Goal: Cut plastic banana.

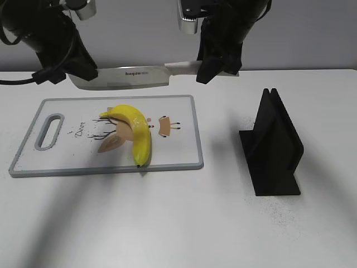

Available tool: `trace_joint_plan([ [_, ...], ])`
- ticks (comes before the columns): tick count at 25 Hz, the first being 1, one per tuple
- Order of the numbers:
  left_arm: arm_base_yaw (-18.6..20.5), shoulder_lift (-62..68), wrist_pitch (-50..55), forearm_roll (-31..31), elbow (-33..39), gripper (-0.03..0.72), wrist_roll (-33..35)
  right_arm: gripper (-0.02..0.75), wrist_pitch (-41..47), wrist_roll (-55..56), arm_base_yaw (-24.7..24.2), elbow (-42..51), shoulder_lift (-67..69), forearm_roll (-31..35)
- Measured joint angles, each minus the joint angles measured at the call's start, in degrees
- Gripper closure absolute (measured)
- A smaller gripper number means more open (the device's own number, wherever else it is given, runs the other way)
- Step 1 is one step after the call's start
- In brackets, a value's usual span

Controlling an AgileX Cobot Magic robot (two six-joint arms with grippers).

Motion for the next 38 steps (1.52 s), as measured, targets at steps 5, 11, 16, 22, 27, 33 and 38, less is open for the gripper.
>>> trace_joint_plan([
  [5, 0.0, 1.2, 0.8, 0.2, 0.0, 0.691, 0.6, 0.545, -0.6, -0.8, -0.1, -0.5, 0.9, 0.7],
  [11, 0.0, 1.4, -0.8, 0.4, 0.0, 0.697, 0.9, 0.545, -1.3, -1.1, -0.2, -0.5, 1.0, 0.6],
  [16, -0.2, 2.3, -1.4, 0.6, 0.0, 0.697, 1.0, 0.545, -1.4, -1.1, -0.3, -0.7, 1.8, 0.6],
  [22, -0.2, 8.9, -2.2, 0.4, 0.0, 0.697, 1.1, 0.545, -1.6, -1.1, -0.3, -1.0, 7.7, 0.3],
  [27, -0.2, 17.6, -2.5, -1.8, -1.1, 0.697, 1.1, 0.545, -1.6, -1.1, -0.8, -1.6, 13.8, -1.1],
  [33, -0.3, 18.7, -2.1, -2.2, -1.7, 0.697, 1.1, 0.545, -1.3, -1.1, -0.8, -2.2, 14.6, -1.3],
  [38, -0.4, 17.7, -2.4, -2.0, -1.6, 0.697, 1.0, 0.545, -1.3, -1.1, -0.8, -2.1, 14.1, -1.3],
])
